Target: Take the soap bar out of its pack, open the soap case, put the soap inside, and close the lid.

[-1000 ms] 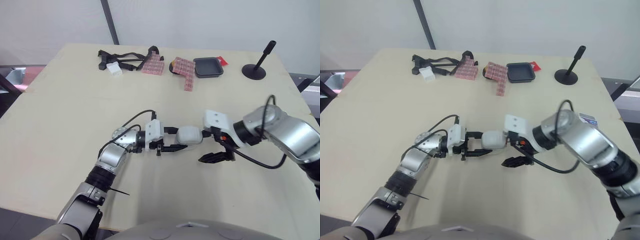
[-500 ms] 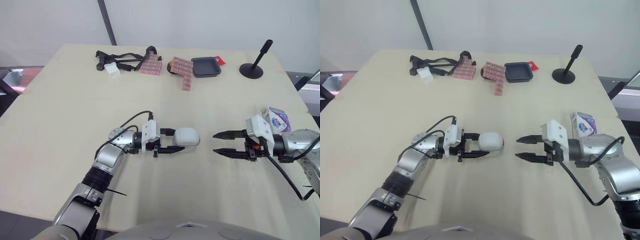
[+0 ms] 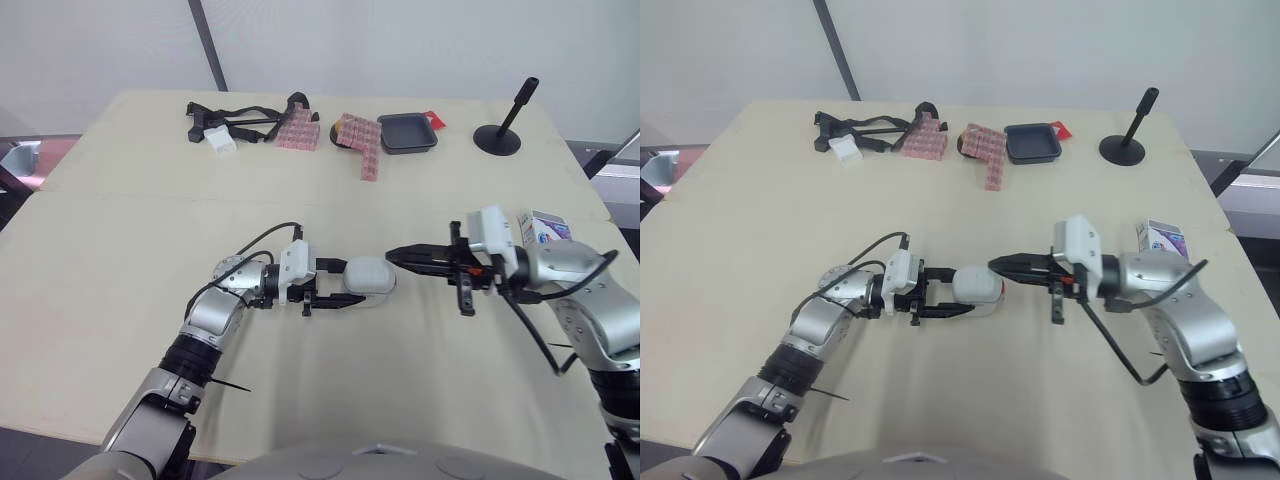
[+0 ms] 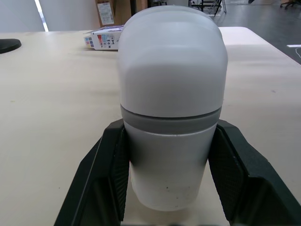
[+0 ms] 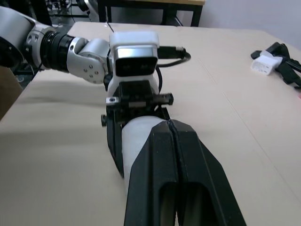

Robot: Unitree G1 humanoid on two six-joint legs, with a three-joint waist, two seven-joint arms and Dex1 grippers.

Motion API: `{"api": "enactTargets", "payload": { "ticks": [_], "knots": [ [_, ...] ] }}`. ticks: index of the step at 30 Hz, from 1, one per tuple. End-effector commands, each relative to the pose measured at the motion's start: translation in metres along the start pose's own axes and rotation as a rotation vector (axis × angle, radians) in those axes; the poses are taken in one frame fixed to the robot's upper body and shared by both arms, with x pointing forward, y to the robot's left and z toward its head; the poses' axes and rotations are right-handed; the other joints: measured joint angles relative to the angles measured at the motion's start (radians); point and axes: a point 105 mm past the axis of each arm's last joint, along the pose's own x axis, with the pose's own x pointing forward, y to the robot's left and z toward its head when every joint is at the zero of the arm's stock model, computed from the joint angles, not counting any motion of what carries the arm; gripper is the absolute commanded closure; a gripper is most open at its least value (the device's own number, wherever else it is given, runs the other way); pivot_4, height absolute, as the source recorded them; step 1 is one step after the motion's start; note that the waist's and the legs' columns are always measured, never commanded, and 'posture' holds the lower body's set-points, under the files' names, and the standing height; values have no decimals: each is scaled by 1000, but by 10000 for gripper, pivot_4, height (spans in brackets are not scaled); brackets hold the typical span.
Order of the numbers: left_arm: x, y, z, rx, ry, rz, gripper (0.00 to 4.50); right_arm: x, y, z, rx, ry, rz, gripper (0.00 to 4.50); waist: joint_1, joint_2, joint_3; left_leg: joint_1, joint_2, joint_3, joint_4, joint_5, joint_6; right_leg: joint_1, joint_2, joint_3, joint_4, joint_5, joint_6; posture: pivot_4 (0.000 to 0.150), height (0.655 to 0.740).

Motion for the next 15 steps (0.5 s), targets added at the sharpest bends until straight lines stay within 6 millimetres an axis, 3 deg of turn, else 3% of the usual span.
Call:
{"api": "enactTargets", "payload": {
  "ticks": [1,5,15],
  "knots": [
    [0,0,5,15,-12,1,26046,10,2,10,-46,-10,17,44564,1,0,0,0,0,0,0,0,0,-1,0,0,0,0,0,1500,7400],
    [1,2,5,19,-12,12,26046,22,8,8,-46,-2,66,44564,1,0,0,0,0,0,0,0,0,-1,0,0,1,0,0,1500,7400],
    [1,3,5,24,-9,26,26046,22,5,-17,-28,160,100,44564,2,0,0,-2,0,0,0,1,-2,-1,0,0,2,0,0,1500,7400]
  ]
}}
